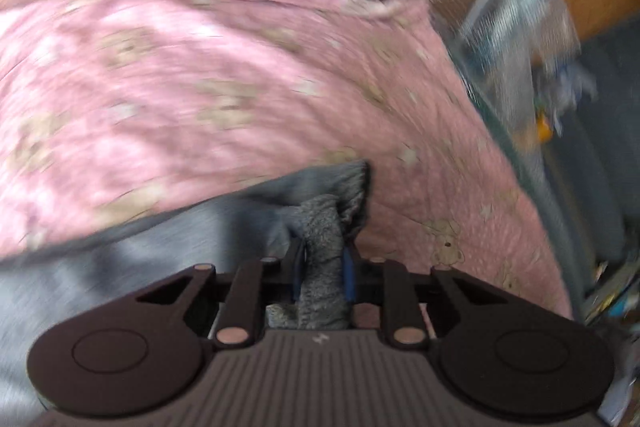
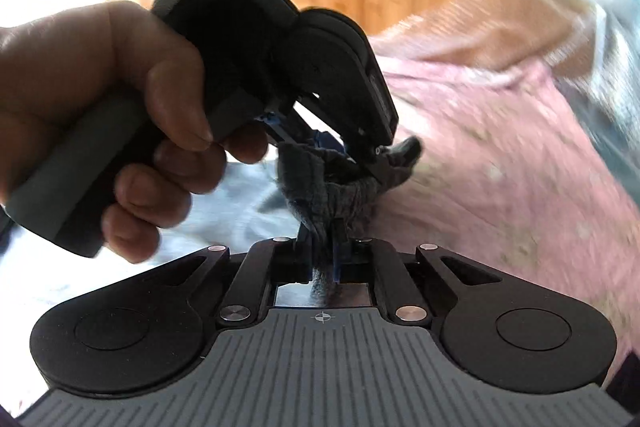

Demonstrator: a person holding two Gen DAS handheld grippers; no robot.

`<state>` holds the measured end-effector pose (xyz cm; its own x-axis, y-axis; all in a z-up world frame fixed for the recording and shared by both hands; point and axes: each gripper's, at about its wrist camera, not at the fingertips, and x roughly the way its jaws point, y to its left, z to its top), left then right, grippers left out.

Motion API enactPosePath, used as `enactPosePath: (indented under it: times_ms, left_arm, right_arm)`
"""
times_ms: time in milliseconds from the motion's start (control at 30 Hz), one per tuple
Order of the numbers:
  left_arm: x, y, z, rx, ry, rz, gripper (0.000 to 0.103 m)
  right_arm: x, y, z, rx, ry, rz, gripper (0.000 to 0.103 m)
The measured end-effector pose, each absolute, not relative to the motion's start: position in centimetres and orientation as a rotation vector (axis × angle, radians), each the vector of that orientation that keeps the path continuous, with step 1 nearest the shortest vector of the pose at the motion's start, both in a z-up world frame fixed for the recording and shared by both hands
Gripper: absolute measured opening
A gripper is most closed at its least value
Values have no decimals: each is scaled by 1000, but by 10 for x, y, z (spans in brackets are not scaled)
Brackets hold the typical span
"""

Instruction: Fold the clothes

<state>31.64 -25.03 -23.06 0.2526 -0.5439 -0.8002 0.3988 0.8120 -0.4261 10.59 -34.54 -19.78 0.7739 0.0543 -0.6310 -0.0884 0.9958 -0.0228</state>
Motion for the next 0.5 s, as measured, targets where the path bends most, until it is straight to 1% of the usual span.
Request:
enactPosePath:
  times_ms: [133,200,233,300,333,367,400,433,467,500]
  left_arm:
    - [318,-208,-249,-250,1186,-579,19]
    - [318,-198,-254,-266,1185,-564,22]
    - [317,-195,-252,-274,1175,-561,25]
    - [317,-190,-249,-287,1153,-555,26]
    - [317,-190,-245,-288,1136,-561,29]
    - [318,-190,-241,-285,1120,-566,38]
    - [319,-194,-238,-268,1112,-567,43]
    - [321,-198,-237,-246,1109,-571,52]
    - [323,-203,-236,-226,1107,-575,58]
    - [322,-205,-236,-212,1108,-584,59]
  right_arm:
    - [113,-312,-220,-158,737,137,6]
    - [115,-304,-233,-186,776,151,6]
    - [115,-301,-239,-200,793,157,6]
    - [113,-297,-247,-229,818,167,6]
    - [112,-297,-250,-242,819,170,6]
    - [109,-295,-252,-260,817,173,6]
    - [106,-294,-252,-281,814,175,5]
    - [104,-293,-250,-292,806,175,4]
    - [102,-294,-247,-297,794,173,4]
    - [99,-293,-244,-307,778,171,3]
